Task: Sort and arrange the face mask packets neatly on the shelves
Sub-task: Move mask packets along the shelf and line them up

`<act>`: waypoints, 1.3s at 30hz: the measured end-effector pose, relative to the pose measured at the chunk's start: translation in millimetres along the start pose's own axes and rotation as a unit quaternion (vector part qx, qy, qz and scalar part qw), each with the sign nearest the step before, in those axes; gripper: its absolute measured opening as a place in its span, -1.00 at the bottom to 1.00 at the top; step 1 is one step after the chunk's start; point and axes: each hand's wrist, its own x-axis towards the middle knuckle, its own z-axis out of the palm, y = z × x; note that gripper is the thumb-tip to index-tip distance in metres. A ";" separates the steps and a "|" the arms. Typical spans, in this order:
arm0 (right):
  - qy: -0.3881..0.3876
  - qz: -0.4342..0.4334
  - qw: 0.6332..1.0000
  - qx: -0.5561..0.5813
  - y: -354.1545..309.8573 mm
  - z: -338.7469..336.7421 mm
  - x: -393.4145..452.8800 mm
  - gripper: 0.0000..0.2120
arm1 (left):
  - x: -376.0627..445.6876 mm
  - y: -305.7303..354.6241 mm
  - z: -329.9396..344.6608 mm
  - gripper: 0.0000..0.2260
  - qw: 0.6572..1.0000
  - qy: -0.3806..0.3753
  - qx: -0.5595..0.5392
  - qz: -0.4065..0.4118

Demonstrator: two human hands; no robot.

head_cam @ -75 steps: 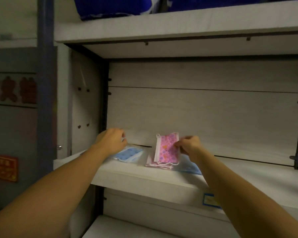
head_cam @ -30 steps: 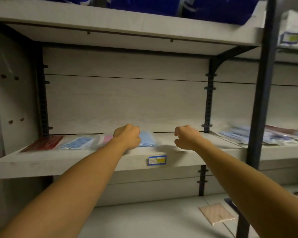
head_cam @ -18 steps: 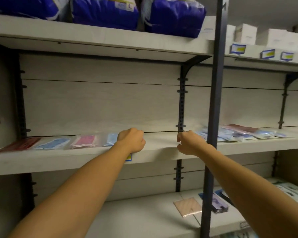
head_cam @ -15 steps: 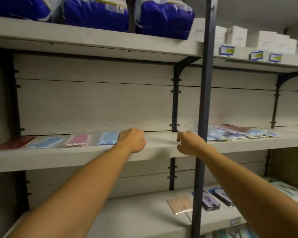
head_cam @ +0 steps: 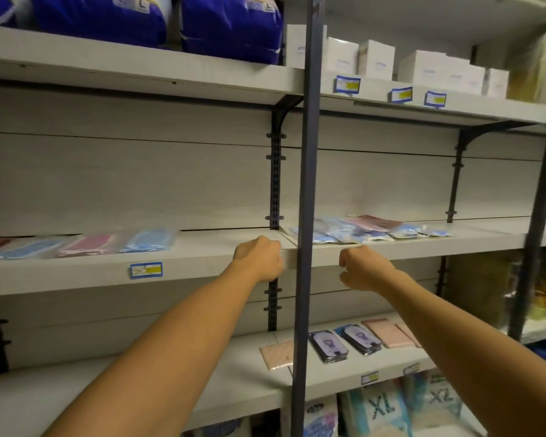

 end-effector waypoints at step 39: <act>0.071 0.064 0.995 -0.008 259.7 23.2 227.3 -0.79 | 303.9 135.1 80.6 -0.88 0.990 0.028 -0.086 -0.108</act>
